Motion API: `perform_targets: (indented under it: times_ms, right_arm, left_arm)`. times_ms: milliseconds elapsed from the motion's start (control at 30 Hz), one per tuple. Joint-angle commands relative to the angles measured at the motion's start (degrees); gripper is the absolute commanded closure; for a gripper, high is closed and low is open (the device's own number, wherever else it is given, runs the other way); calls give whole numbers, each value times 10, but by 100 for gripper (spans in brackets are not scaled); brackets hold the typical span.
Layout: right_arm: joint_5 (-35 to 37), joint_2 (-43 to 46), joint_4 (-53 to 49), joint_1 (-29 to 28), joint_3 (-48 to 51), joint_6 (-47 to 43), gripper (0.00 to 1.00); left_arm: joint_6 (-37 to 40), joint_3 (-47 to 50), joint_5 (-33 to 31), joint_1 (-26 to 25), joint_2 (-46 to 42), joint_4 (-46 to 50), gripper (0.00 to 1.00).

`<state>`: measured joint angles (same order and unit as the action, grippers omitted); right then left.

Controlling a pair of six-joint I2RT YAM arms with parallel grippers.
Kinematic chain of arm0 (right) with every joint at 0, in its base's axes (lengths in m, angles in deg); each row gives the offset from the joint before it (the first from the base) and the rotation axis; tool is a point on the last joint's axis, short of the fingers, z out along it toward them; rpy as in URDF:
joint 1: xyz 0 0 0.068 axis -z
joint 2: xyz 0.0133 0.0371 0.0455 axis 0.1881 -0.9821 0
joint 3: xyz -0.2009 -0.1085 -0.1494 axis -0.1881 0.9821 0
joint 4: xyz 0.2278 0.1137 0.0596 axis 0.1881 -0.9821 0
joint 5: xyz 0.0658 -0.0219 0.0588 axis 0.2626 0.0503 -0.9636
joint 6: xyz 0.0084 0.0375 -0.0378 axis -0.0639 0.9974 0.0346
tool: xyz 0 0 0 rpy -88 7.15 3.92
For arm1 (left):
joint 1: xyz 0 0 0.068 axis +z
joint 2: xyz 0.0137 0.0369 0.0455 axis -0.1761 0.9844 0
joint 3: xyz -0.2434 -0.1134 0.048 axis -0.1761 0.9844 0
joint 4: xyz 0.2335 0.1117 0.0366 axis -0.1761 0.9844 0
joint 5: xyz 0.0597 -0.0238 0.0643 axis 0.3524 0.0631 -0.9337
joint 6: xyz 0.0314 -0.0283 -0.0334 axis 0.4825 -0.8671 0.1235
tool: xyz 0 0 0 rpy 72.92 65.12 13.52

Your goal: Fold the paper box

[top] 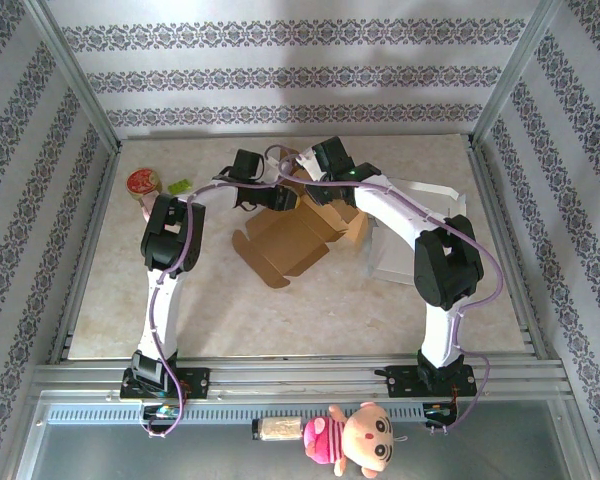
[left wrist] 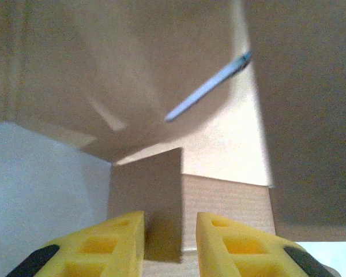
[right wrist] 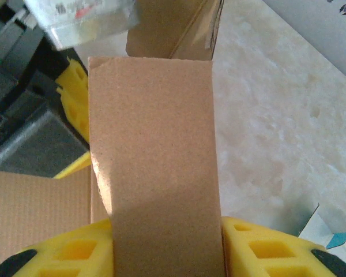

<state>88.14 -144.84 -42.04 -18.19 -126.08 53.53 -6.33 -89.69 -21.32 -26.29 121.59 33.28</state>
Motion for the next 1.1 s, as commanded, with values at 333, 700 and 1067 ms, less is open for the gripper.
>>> perform_targets:
  times_ms: [333, 700, 1067]
  right_arm:
    - [5, 25, -4, -6, 18, -12, 58]
    - [-11, 17, 0, -6, 16, -18, 57]
    - [-14, 15, 1, -4, 15, -24, 56]
  left_arm:
    - [-46, 86, -70, 61, -138, -174, 46]
    - [230, -155, 23, 93, -27, 70, 27]
    - [453, -323, 54, 79, 89, 260, 25]
